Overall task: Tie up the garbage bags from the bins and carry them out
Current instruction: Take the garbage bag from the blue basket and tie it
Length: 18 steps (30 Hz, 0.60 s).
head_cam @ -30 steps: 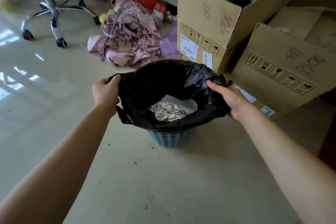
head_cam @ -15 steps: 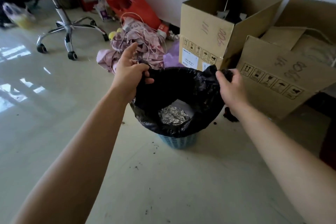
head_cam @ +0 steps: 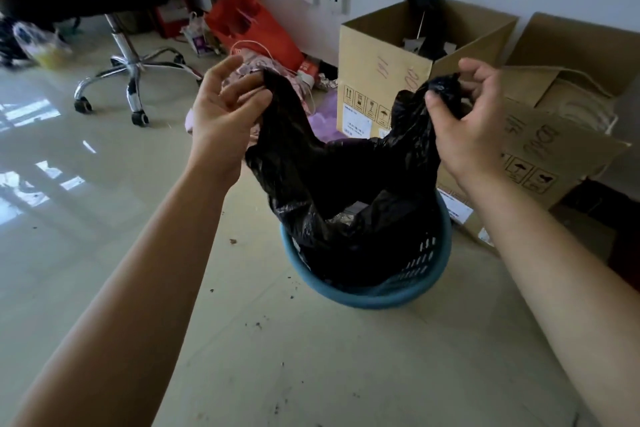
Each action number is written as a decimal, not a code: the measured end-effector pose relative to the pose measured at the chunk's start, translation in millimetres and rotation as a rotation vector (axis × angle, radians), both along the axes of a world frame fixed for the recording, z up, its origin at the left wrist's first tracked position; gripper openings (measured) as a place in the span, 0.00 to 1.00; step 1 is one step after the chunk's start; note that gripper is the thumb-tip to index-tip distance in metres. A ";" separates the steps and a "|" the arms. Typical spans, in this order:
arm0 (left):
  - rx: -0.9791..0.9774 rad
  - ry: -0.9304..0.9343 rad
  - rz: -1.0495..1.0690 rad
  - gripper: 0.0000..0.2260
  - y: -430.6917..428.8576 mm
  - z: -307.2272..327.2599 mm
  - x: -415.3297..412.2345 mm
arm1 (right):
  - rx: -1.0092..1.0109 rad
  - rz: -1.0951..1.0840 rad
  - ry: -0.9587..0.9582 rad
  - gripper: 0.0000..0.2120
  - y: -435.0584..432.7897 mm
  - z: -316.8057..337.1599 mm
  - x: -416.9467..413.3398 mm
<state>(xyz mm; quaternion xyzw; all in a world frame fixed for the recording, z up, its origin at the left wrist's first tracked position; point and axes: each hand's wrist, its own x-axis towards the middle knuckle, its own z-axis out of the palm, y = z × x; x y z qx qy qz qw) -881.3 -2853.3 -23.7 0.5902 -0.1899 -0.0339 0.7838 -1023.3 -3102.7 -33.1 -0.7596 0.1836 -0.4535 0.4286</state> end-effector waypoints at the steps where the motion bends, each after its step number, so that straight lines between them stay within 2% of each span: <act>1: 0.091 -0.003 0.010 0.21 0.6 -7.9 1.3 | -0.001 0.005 0.078 0.23 -2.1 -5.8 -1.6; 4: 0.332 0.068 0.004 0.25 -0.1 -45.5 -4.3 | 0.121 -0.020 0.339 0.29 -12.8 -37.5 -11.2; 6: 0.451 0.092 -0.019 0.35 0.7 -70.8 -10.8 | 0.327 -0.026 0.421 0.35 -21.2 -54.0 -18.1; 9: 0.689 0.007 0.023 0.50 -0.2 -99.2 -18.8 | 0.527 0.013 0.543 0.53 -37.5 -66.4 -26.2; 12: 0.704 0.029 0.175 0.59 1.5 -116.8 -26.2 | 0.552 0.134 0.695 0.65 -49.4 -77.0 -35.5; 13: 0.697 0.072 0.190 0.63 3.2 -122.2 -26.9 | 0.562 0.191 0.738 0.65 -52.4 -81.8 -39.0; 15: 0.776 0.115 0.104 0.67 9.1 -131.1 -25.0 | 0.569 0.299 0.789 0.58 -55.0 -90.3 -46.5; 17: 0.880 0.044 -0.012 0.65 10.3 -134.9 -23.4 | 0.521 0.295 0.761 0.46 -56.3 -98.8 -50.0; 18: 0.894 0.012 -0.053 0.64 6.2 -133.6 -23.1 | 0.471 0.259 0.699 0.35 -57.3 -101.5 -49.5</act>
